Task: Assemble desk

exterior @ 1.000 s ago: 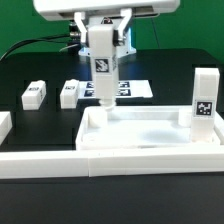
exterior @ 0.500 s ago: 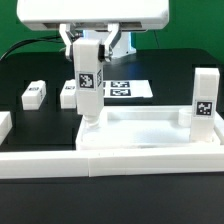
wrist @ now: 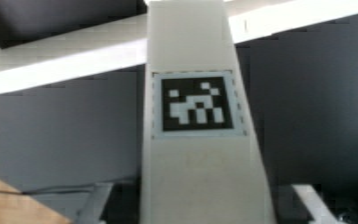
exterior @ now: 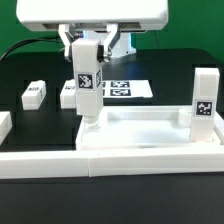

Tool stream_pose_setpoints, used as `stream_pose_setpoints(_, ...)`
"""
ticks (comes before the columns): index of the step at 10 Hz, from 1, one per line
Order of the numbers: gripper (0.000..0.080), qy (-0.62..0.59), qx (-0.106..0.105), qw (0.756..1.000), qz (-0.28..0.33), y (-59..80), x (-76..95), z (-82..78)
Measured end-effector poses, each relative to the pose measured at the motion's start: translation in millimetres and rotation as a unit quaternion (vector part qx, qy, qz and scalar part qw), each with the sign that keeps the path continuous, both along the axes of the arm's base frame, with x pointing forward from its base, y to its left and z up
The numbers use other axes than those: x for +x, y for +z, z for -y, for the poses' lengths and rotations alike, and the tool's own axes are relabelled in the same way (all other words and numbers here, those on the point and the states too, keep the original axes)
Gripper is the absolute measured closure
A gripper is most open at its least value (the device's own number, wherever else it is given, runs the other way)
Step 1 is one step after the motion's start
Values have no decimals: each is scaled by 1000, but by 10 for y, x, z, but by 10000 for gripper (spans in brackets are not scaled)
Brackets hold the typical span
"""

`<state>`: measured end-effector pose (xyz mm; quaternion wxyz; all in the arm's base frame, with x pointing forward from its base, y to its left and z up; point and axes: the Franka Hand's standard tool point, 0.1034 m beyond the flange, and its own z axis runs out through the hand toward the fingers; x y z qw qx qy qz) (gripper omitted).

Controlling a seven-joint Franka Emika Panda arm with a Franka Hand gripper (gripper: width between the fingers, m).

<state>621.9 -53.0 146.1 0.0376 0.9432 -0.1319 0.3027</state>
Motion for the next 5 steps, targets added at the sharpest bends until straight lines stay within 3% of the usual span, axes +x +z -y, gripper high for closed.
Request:
stream_pose_setpoints(2, 511, 5, -4, 1000, 7, -91, -102, -91)
stream_pose_setpoints(5, 511, 6, -6, 1000, 2, -151, -138, -79)
